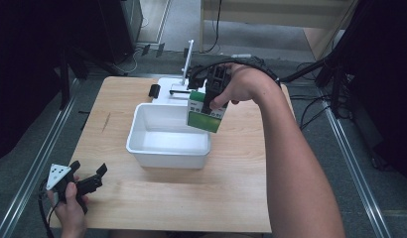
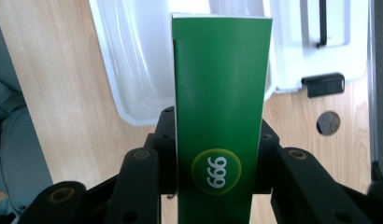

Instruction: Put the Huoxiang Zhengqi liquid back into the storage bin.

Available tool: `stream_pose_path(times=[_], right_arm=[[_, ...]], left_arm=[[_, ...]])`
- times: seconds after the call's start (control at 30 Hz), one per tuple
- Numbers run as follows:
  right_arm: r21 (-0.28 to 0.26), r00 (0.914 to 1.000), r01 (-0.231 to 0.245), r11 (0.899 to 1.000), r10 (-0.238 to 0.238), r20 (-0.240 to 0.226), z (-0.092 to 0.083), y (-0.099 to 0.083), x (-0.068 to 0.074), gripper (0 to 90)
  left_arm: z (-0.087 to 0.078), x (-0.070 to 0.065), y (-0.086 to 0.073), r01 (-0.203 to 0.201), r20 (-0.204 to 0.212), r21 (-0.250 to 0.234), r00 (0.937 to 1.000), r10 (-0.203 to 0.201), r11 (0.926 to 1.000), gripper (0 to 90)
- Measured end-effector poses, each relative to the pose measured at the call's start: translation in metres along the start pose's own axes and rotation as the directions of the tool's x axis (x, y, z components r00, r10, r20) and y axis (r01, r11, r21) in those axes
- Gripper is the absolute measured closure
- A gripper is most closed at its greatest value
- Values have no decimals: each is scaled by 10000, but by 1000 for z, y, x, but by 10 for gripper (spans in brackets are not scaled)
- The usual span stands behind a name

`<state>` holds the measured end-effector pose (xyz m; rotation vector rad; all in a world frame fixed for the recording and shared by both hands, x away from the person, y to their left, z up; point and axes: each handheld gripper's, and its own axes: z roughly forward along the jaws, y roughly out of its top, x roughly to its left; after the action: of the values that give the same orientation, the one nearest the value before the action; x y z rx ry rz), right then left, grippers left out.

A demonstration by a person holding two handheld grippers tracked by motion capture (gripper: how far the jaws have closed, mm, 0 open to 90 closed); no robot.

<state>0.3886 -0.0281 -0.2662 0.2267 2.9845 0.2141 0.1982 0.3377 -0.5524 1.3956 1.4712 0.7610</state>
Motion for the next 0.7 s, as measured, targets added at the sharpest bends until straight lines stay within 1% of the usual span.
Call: stream_pose_path(times=[0.03, 0.07, 0.1, 0.13, 0.23, 0.27, 0.3, 0.37, 0.4, 0.6, 0.63, 0.7], right_arm=[[26, 10000, -49, 10000, 49, -20, 0, 2, 1, 648], [30, 10000, 17, 10000, -17, -7, 1, 4, 2, 648], [-26, 9998, 217, 9998, -217, 10, 2, 6, 2, 648], [-35, 9999, 130, 9999, -130, 21, 3, 8, 3, 648], [-98, 9992, 403, 9991, -403, 22, 6, 13, 4, 648], [-94, 9993, 382, 9992, -382, -9, 7, 14, 5, 647], [-183, 9991, 429, 9989, -430, -24, 8, 15, 5, 647], [-159, 9991, 410, 9990, -411, -57, 9, 16, 6, 647], [-187, 9985, 551, 9983, -551, -1, 11, 17, 5, 647], [-113, 9974, 712, 9974, -713, -97, 21, 21, 7, 646], [-94, 9967, 811, 9967, -812, -69, 25, 22, 7, 646], [-87, 9965, 837, 9965, -838, -52, 27, 22, 6, 646]], left_arm=[[0, 0, 0, 8, 1, 8, 10000, -8, 10000, 0], [0, 0, 0, 7, 12, 4, 10000, -7, 10000, 0], [0, 0, 0, 6, 9, 0, 10000, -6, 10000, 0], [0, 0, 0, 0, 3, -2, 10000, 0, 10000, 0], [0, 0, 0, 6, 8, 10, 10000, -6, 10000, 0], [0, 0, 0, 8, 10, 11, 10000, -8, 10000, 0], [0, 0, 0, 12, 14, 16, 10000, -12, 10000, 0], [0, 0, 0, 2, 15, 15, 10000, -2, 10000, 0], [0, 0, 0, 14, 11, -4, 10000, -14, 10000, 0], [0, 0, 0, 0, 25, -4, 10000, 0, 10000, 0], [0, 1, 0, 3, 26, 4, 10000, -3, 10000, 0], [0, 1, 0, -13, 42, 22, 10000, 13, 10000, 0]])
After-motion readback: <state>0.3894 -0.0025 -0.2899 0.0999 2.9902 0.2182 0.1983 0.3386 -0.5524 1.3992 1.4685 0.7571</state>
